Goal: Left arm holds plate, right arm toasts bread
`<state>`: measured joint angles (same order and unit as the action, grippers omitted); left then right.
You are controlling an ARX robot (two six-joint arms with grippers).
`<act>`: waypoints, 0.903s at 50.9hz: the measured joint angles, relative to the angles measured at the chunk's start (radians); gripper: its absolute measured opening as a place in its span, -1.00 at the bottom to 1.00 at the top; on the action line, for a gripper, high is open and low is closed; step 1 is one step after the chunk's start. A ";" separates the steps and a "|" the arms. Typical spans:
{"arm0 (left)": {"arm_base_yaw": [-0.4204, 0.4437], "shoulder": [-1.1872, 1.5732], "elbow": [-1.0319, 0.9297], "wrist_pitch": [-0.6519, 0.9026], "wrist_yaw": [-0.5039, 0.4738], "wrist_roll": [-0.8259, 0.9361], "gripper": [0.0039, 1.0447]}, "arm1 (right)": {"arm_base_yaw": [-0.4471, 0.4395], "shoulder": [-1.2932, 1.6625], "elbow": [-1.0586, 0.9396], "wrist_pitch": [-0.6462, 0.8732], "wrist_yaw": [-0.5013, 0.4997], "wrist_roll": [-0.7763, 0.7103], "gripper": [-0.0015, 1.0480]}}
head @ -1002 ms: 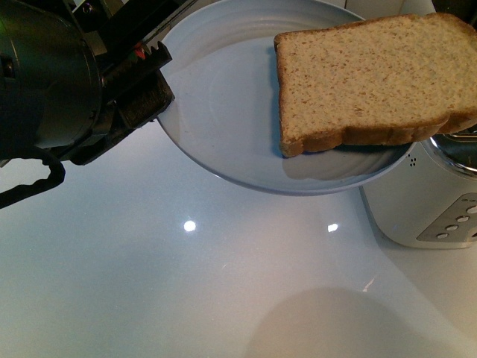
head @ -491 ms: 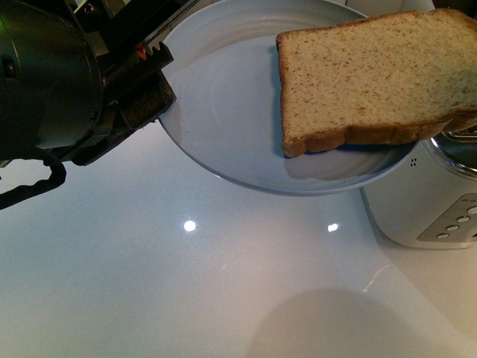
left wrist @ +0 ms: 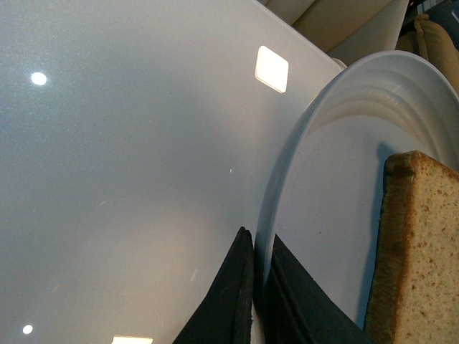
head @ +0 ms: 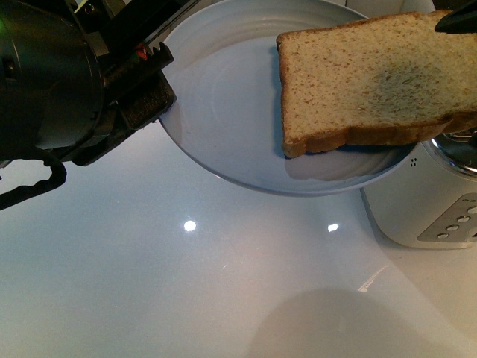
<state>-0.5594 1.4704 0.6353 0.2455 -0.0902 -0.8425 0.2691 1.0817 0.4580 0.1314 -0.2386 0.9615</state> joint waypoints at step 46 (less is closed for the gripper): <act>0.000 0.000 0.000 0.000 0.001 0.000 -0.95 | -0.027 0.005 -0.008 -0.005 -0.014 0.037 -0.95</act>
<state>-0.5594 1.4704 0.6353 0.2455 -0.0895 -0.8425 0.2424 1.0863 0.4500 0.1261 -0.2531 0.9989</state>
